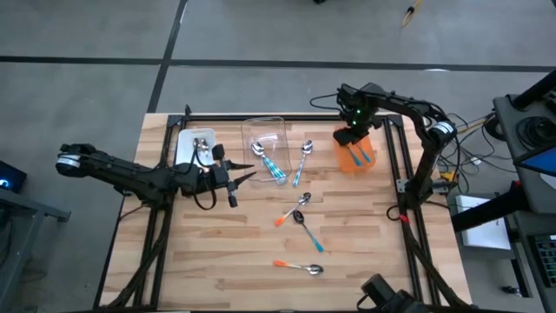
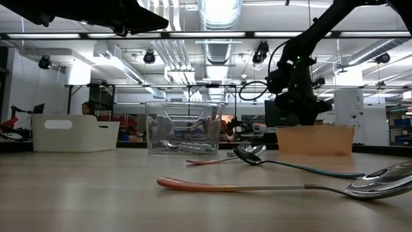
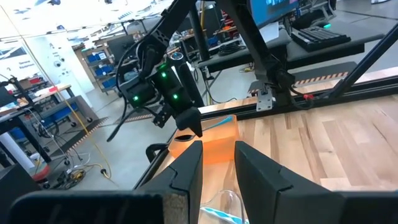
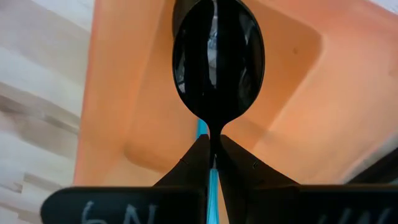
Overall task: Sort silverware by color (type)
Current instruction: Put the blue spoon into the orange bin
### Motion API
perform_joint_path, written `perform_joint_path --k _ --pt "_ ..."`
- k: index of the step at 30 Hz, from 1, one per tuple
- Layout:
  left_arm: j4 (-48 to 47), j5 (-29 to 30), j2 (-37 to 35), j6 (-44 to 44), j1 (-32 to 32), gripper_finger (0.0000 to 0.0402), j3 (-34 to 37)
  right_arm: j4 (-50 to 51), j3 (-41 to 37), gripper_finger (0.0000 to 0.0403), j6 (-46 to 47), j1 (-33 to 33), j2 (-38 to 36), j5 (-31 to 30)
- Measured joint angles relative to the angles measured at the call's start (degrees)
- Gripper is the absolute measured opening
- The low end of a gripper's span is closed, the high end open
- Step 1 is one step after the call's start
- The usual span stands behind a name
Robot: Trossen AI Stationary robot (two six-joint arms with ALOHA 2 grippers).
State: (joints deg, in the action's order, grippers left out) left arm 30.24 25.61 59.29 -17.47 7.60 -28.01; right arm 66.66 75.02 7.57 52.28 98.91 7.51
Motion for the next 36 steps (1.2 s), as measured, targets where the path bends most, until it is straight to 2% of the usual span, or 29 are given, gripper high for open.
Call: perform_joint_path --k 27,36 --pt "0.0 0.0 0.1 0.0 0.0 0.0075 0.1 -13.4 -9.3 0.0012 1.5 0.0 0.0 0.0" --pt "0.0 0.0 0.1 0.0 0.0 0.0075 0.1 -15.9 -10.2 0.0013 1.4 0.0 -0.1 0.0"
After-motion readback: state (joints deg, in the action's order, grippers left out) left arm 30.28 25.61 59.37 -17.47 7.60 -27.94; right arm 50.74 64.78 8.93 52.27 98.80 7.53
